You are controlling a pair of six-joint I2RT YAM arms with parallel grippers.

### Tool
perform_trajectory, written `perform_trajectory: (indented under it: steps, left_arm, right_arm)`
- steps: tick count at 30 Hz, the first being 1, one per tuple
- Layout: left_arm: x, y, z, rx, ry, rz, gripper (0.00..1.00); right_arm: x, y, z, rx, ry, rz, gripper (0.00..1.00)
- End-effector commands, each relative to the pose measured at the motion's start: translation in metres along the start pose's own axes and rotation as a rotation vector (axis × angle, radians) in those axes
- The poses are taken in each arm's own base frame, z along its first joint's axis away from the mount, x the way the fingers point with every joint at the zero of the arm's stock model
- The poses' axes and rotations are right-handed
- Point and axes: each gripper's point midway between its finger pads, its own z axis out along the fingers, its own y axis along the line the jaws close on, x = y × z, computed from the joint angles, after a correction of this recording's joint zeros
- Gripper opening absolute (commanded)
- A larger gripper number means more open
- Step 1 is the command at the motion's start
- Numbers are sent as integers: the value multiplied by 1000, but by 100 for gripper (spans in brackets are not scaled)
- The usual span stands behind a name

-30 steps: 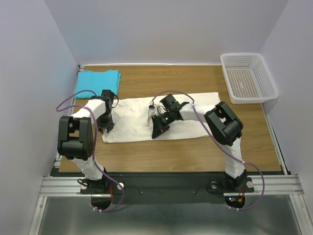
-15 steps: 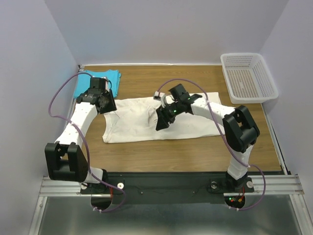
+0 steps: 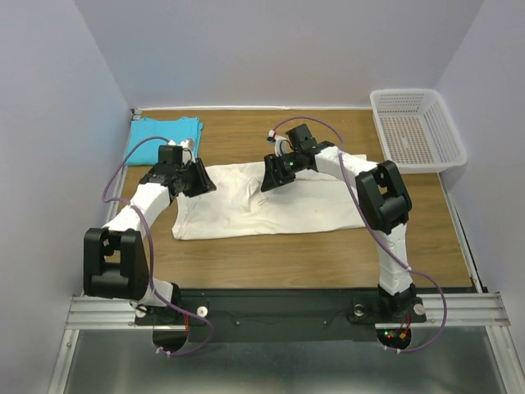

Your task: Fold and stack the t-shirts

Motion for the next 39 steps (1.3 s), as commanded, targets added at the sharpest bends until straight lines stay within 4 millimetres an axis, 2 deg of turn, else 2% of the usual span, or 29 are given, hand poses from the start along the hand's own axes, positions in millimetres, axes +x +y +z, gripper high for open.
perform_trajectory:
  steps: [1,5,12,21,26,30,31,35,39]
  left_arm:
    - [3,-15,8,100,-15,-33,40]
    - [29,-5,20,90,44,-73,38]
    - [56,5,32,69,109,-102,38]
    - [71,16,40,38,140,-111,38]
    - [79,21,44,25,161,-116,38]
    - [82,25,45,12,163,-113,38]
    - [83,26,46,7,167,-113,38]
    - [86,30,47,-3,172,-109,38]
    - [91,34,49,-21,188,-108,38]
  right_arm:
    - [-27,-12,5,63,-57,-10,58]
    - [-22,-19,14,51,-33,-16,57]
    - [0,-23,27,28,29,15,54]
    - [22,-3,38,-20,88,16,50]
    - [24,-7,37,8,90,20,43]
    - [22,-8,35,33,82,9,29]
    - [16,-10,33,52,69,-3,21]
    - [-3,-12,22,117,24,-57,3]
    - [-23,-10,8,166,-25,-115,1]
